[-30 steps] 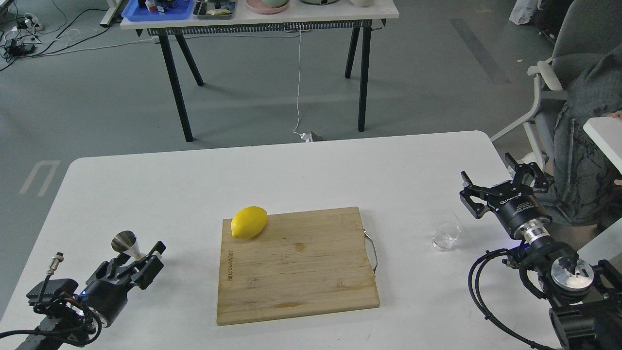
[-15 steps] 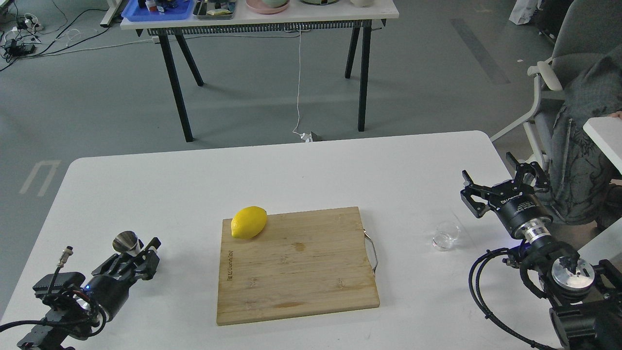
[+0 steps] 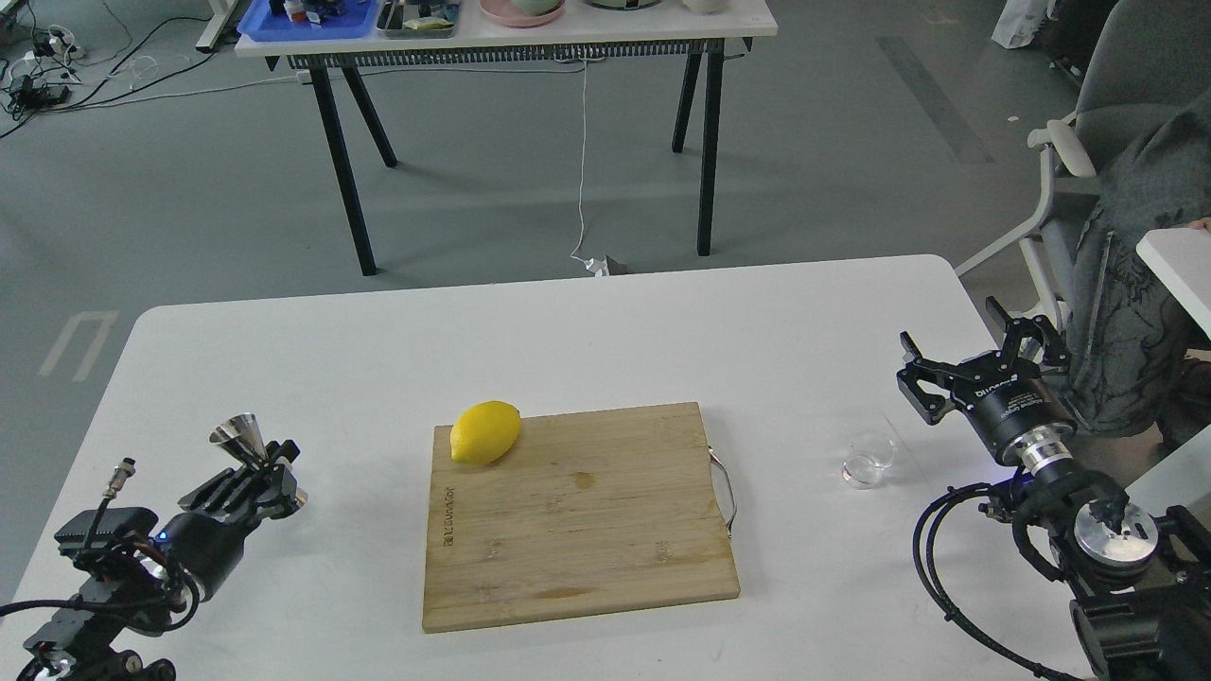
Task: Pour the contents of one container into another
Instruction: 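Lift the jigger with the left gripper and carry it over the cutting board, then lower the jigger onto the cutting board beside the lemon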
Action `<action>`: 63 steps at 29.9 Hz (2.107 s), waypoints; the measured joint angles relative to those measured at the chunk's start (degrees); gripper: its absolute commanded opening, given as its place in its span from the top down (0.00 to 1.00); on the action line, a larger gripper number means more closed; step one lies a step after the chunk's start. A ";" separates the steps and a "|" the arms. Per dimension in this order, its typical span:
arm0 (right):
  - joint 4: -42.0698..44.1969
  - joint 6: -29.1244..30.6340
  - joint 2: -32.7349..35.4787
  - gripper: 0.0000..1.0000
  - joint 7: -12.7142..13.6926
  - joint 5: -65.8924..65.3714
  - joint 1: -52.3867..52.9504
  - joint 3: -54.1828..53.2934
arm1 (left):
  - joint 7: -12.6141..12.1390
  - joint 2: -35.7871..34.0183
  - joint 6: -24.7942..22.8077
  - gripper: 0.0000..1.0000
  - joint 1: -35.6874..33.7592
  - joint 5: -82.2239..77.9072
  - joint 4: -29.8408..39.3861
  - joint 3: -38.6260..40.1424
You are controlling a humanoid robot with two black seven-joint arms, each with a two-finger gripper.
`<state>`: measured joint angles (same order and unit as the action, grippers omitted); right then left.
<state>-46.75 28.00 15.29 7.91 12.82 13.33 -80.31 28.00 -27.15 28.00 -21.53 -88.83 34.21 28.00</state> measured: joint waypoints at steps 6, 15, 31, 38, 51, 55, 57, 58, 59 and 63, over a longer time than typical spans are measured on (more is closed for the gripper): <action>0.66 0.00 0.22 0.01 0.03 0.06 1.80 -0.03 | 0.00 -7.00 0.00 0.94 -9.25 0.24 7.83 0.20; 4.87 0.00 0.59 0.01 0.09 0.07 5.24 0.40 | 0.00 -2.35 0.00 0.94 -15.21 -3.71 17.33 -0.52; 6.36 0.00 0.71 0.01 0.09 0.01 7.31 0.44 | 0.00 18.90 0.00 0.95 -14.88 -18.76 9.84 -5.04; 6.64 0.00 0.71 0.01 0.09 0.09 8.10 0.16 | 0.00 25.72 0.00 0.95 -13.81 -23.22 3.03 -5.32; 6.81 0.00 0.78 0.01 0.09 0.10 9.34 0.07 | 0.00 27.17 0.00 0.94 -10.51 -24.66 -4.71 -7.91; 6.79 0.00 0.84 0.01 0.09 0.10 9.34 0.06 | 0.00 27.16 0.00 0.93 -9.66 -24.68 -4.78 -8.53; 6.78 0.00 0.87 0.01 0.09 0.10 9.34 0.06 | 0.00 27.16 0.00 0.93 -9.61 -24.68 -4.90 -8.63; 6.78 0.00 0.88 0.01 0.09 0.10 9.34 0.06 | 0.00 27.16 0.00 0.93 -9.60 -24.68 -4.98 -8.65; 6.77 0.00 0.89 0.01 0.09 0.10 9.34 0.06 | 0.00 27.16 0.00 0.93 -9.60 -24.68 -5.05 -8.65; 6.76 0.00 0.97 0.01 0.09 0.16 9.32 0.06 | 0.00 27.16 0.00 0.90 -9.59 -24.68 -6.08 -8.67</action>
<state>-39.99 28.00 16.26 8.00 12.98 22.65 -80.25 28.00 0.00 28.00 -31.12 -113.51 28.12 19.34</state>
